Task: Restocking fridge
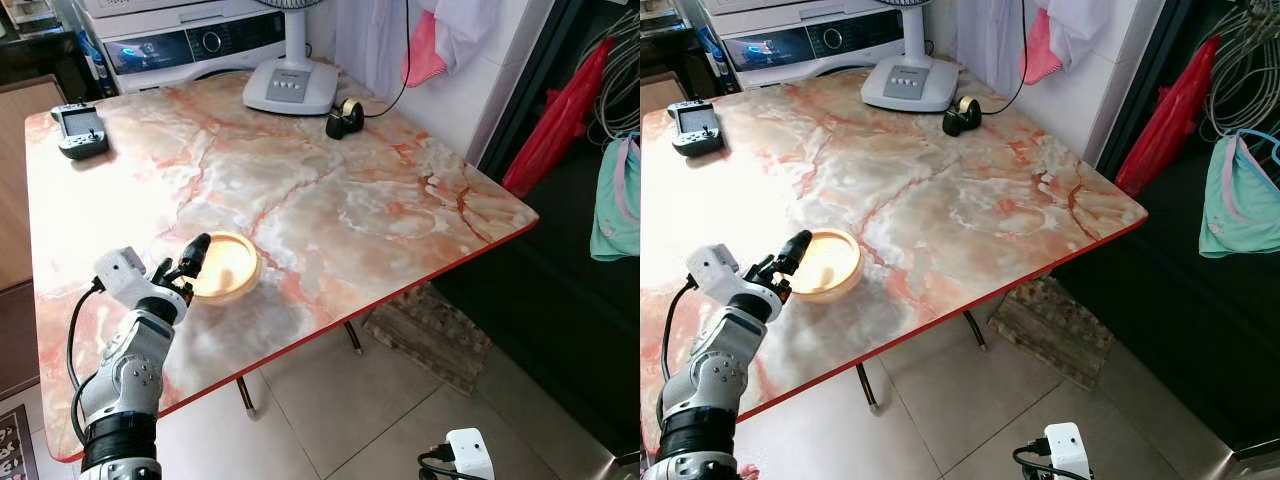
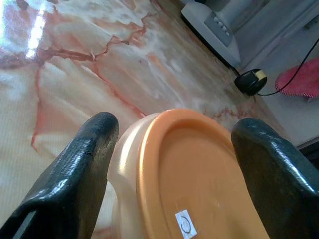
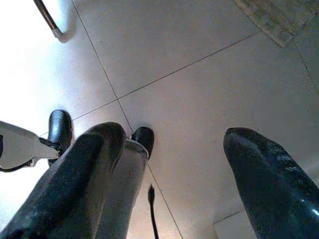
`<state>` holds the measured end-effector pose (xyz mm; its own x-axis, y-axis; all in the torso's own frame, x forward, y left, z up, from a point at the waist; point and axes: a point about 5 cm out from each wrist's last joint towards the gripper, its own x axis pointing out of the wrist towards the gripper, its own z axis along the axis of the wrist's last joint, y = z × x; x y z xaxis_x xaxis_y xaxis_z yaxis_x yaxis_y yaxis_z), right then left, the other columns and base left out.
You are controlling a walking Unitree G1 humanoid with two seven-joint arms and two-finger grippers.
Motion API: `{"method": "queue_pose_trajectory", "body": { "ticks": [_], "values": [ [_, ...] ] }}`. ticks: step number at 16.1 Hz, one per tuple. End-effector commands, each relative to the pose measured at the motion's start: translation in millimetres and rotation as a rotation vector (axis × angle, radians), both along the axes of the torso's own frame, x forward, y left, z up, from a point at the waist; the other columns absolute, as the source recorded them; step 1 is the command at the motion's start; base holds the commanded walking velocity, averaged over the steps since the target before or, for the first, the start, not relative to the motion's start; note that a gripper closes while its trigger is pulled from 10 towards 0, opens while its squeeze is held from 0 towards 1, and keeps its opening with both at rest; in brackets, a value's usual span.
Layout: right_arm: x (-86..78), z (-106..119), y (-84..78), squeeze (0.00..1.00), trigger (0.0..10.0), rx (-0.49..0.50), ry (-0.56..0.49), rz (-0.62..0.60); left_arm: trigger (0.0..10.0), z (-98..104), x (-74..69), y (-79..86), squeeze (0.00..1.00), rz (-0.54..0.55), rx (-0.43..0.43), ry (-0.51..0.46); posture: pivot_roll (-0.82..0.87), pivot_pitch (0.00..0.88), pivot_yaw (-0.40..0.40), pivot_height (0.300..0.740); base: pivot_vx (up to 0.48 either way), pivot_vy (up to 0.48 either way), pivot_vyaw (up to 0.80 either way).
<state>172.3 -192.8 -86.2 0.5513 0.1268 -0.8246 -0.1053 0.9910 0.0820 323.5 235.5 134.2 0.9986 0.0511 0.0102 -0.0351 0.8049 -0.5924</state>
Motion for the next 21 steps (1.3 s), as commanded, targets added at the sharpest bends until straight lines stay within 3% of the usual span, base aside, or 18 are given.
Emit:
{"method": "queue_pose_trajectory", "body": {
  "ticks": [1,3,5,14,19,20,21],
  "values": [
    [-3.9,-1.1,-4.5,0.00,10.0,-0.014,0.010,-0.003,10.0,0.3,2.0,1.6,0.00,0.001,-0.030,-0.004,-0.04,0.088,-0.060,0.740,0.000,0.000,0.00],
    [-4.0,-1.1,-4.9,0.00,10.0,-0.014,0.010,-0.002,10.0,0.6,2.7,3.9,0.00,0.007,-0.050,-0.006,-0.04,0.085,-0.059,0.740,0.000,0.000,0.00],
    [-4.1,-0.9,-5.6,0.00,10.0,-0.015,0.010,0.003,10.0,-3.0,3.1,2.2,0.00,-0.007,-0.130,-0.008,-0.04,0.082,-0.059,0.740,0.000,0.000,0.00],
    [-4.1,-0.5,-7.6,0.00,10.0,-0.024,0.006,0.007,10.0,-9.7,6.4,1.1,0.00,-0.003,-0.172,-0.001,-0.05,0.060,-0.060,0.740,0.000,0.000,0.00],
    [-4.9,-0.7,-8.5,0.00,10.0,-0.027,0.009,0.010,10.0,-14.2,8.7,-13.3,0.00,-0.071,-0.206,0.011,-0.06,0.055,-0.063,0.740,0.000,0.000,0.00],
    [-5.0,-0.8,-8.7,0.00,10.0,-0.028,0.009,0.010,9.6,-15.2,8.9,-16.8,0.00,-0.083,-0.208,0.013,-0.06,0.056,-0.063,0.740,0.000,0.000,0.00],
    [-5.1,-0.8,-8.8,0.00,10.0,-0.030,0.010,0.011,3.4,-15.3,9.2,-18.9,0.00,-0.096,-0.212,0.012,-0.06,0.056,-0.063,0.740,0.000,0.000,0.00]
  ]
}}
